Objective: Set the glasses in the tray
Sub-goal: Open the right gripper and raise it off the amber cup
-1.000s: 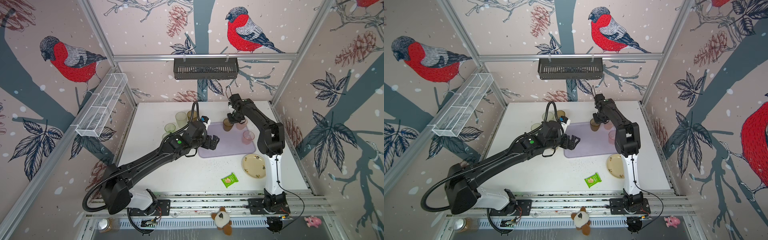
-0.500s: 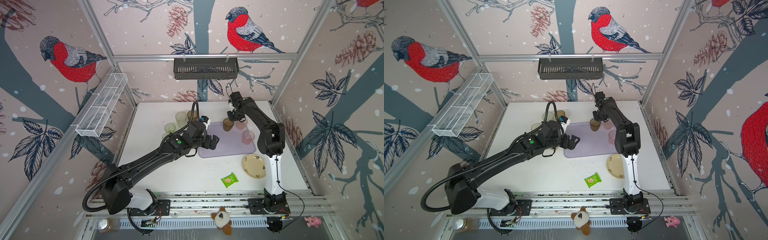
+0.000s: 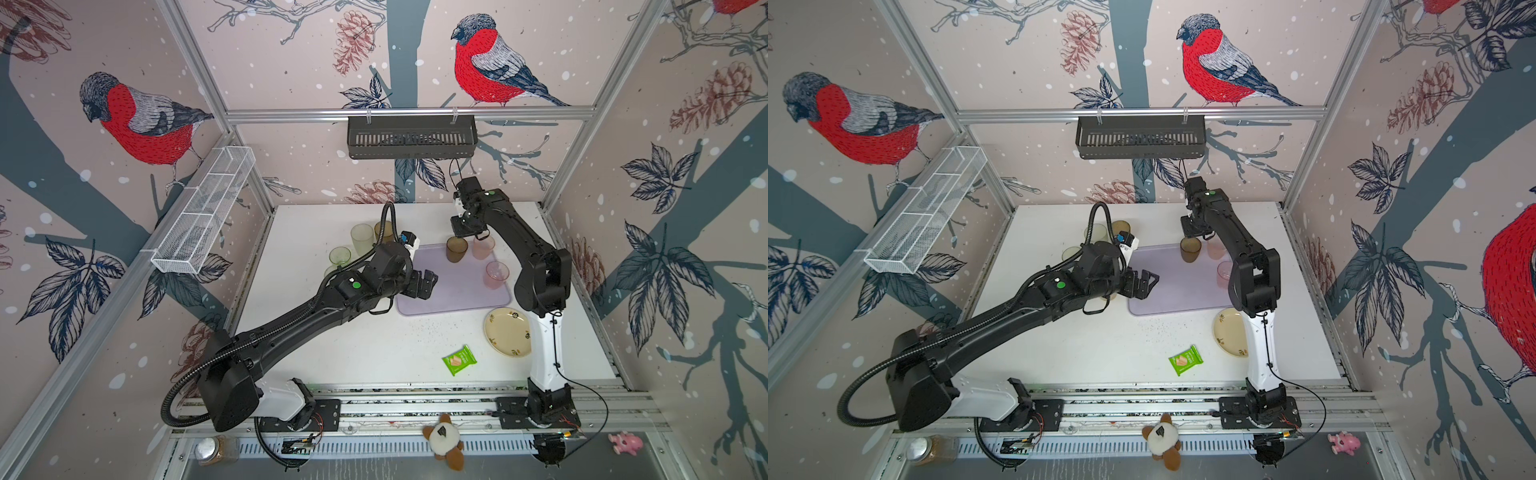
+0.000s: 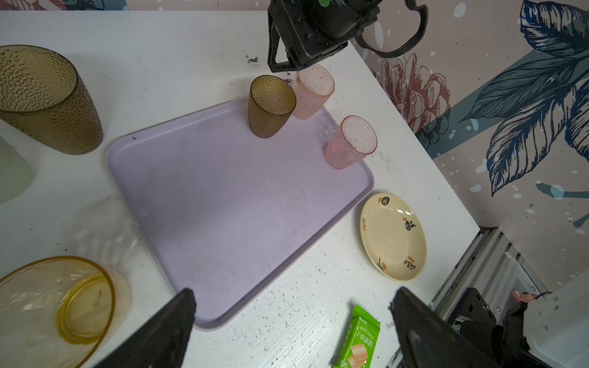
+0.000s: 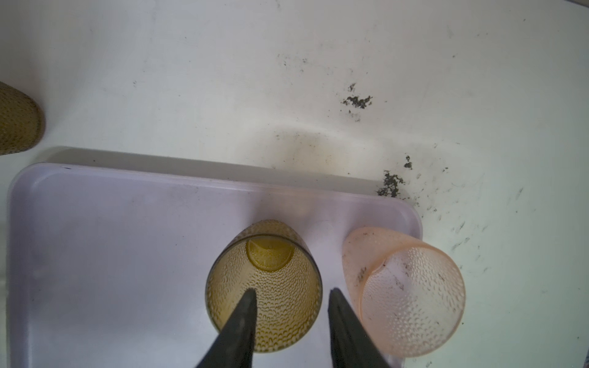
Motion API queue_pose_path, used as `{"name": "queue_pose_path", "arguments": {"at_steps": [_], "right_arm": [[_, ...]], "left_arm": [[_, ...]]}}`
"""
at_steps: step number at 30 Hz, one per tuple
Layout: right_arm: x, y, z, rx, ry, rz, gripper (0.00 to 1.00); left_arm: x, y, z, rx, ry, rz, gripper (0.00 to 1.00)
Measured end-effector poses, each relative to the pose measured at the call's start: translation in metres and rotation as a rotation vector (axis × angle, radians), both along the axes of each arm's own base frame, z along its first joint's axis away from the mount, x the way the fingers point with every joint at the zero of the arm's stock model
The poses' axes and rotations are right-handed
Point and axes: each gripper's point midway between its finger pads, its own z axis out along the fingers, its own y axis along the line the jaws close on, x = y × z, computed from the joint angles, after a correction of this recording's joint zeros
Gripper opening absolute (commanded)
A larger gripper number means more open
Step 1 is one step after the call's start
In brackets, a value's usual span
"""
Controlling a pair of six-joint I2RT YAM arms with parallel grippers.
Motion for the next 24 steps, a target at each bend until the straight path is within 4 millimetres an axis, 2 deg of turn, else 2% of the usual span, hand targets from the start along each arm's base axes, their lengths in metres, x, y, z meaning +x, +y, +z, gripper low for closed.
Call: {"name": "queue_pose_path", "arguments": {"at_steps": [7,12,17,24], "right_arm": [[-0.007,0.021,0.016,0.016,-0.016,0.022,0.45],[-0.013,0.037,0.024,0.031,-0.026,0.034,0.5],[-0.022,0.057,0.03,0.049,-0.03,0.062,0.54],[-0.038,0.085,0.037,0.092,-0.024,0.088,0.54]], "left_arm": [[-0.004,0.005,0.004,-0.008,-0.009,0.003,0.97],[-0.004,0.018,0.003,-0.011,-0.01,0.024,0.97],[-0.001,0.038,0.006,-0.024,-0.016,0.064,0.97],[0.004,0.079,0.01,-0.041,-0.015,0.161,0.97]]}}
